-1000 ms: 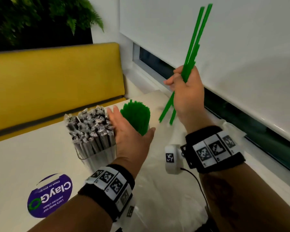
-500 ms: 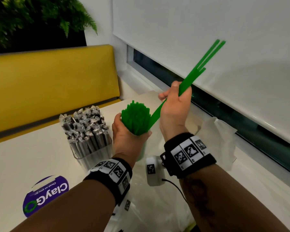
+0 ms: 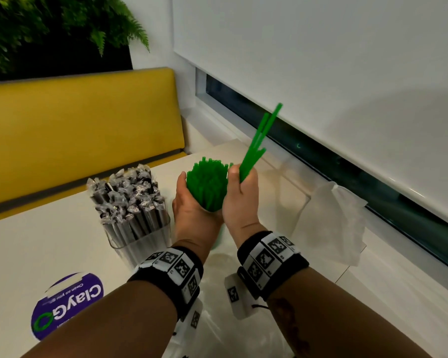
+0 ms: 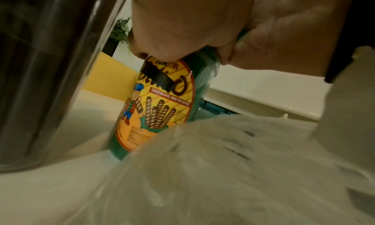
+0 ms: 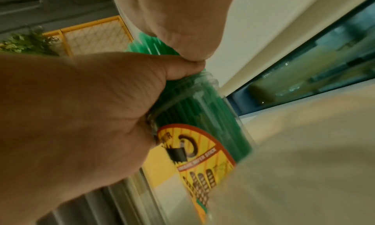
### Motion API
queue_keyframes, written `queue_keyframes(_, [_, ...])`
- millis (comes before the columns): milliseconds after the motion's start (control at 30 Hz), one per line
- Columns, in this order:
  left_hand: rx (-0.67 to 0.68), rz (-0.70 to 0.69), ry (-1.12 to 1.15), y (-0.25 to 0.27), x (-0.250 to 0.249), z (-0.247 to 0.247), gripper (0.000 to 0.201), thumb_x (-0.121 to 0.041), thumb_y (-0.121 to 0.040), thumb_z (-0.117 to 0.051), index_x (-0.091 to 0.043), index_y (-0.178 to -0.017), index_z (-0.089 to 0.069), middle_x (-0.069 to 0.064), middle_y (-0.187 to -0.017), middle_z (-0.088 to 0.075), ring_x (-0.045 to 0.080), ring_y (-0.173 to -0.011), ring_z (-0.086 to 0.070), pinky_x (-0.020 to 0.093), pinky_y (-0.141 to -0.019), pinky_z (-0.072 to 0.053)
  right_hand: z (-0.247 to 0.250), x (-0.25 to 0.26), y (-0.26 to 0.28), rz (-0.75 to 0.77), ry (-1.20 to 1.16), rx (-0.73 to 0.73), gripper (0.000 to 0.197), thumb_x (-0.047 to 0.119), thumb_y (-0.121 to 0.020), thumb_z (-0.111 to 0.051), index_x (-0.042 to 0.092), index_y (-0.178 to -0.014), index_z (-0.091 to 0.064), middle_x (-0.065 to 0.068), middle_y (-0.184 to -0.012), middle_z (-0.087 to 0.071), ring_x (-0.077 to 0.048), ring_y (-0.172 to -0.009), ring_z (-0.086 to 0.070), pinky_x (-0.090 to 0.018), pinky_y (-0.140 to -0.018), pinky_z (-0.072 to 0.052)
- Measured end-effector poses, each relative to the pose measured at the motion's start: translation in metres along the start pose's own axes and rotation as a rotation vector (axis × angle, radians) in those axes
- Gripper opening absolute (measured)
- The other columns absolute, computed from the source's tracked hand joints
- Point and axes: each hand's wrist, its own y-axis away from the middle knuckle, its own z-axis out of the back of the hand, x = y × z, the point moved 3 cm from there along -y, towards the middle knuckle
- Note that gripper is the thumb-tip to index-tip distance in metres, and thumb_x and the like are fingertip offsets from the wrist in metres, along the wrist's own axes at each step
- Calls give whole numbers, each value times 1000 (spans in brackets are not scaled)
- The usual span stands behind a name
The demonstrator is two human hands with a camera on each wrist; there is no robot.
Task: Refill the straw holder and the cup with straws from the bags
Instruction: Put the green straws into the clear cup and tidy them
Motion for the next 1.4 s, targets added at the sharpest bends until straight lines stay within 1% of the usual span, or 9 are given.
queue_keyframes(167, [-10,5,32,1,1,-2,120,-33,-62,-90,-34,-153,-10,9,-143,-43,28,-133,-43,47,-112,-39,18,21,-17,46,100,140,25,28,-90,-65,16,-104,-49,-1,-108,-48,-10,-94,-51,-18,-82,-43])
queue_keyframes(333, [-39,-10,4,1,3,-5,120,-35,-61,-91,-32,-152,-13,5,-147,-41,27,-136,-38,47,-113,-37,18,36,-33,14,-40,255,18,33,-90,-60,21,-103,-57,0,-99,-66,-17,-97,-64,-46,-93,-51])
queue_keyframes(533, [28,-34,10,1,3,-4,128,-35,-59,-92,-33,-154,-7,7,-147,-38,26,-137,-37,47,-115,-36,13,20,-6,57,-96,141,34,36,-102,-35,12,-111,-58,12,-105,-65,6,-95,-56,-7,-85,-39])
queue_keyframes(700, [-18,-38,13,1,1,-5,119,-35,-66,-84,-25,-155,-6,7,-146,-39,27,-137,-35,46,-115,-33,4,22,-3,53,-125,39,35,42,-99,-35,11,-101,-50,-13,-96,-65,-22,-87,-60,-27,-74,-48])
queue_keyframes(833, [-61,-49,2,5,0,-9,113,-32,-72,-82,-20,-156,-7,8,-147,-38,27,-137,-31,40,-114,-29,-1,19,-6,47,-107,30,36,41,-101,-38,8,-100,-53,-18,-98,-62,-27,-89,-58,-24,-72,-46])
queue_keyframes(967, [-7,-101,4,7,9,-8,116,-31,-68,-85,-19,-156,-9,6,-149,-36,23,-138,-28,45,-118,-30,2,19,-12,71,-23,-2,33,47,-96,-43,15,-89,-49,-5,-86,-55,-17,-76,-52,-28,-68,-44])
queue_keyframes(1100, [22,-133,-70,7,13,-3,118,-34,-65,-89,-17,-156,-15,8,-146,-39,26,-137,-31,48,-117,-30,9,7,-18,1,-93,-61,7,23,-100,-43,19,-105,-46,-5,-99,-64,-19,-92,-65,-32,-80,-54])
queue_keyframes(1233, [5,-162,-78,5,9,-3,103,-39,-56,-91,-20,-142,-39,0,-133,-43,20,-127,-38,41,-111,-37,10,0,-14,-247,-271,-48,21,30,-98,-43,34,-110,-61,-1,-106,-69,-13,-97,-64,-34,-91,-53])
queue_keyframes(1400, [63,-127,129,1,17,-7,103,-43,-49,-92,-29,-136,-38,-8,-130,-44,14,-124,-47,41,-107,-45,13,3,-21,-548,-796,-32,32,30,-96,-51,13,-118,-66,-21,-115,-69,-34,-105,-68,-53,-93,-54])
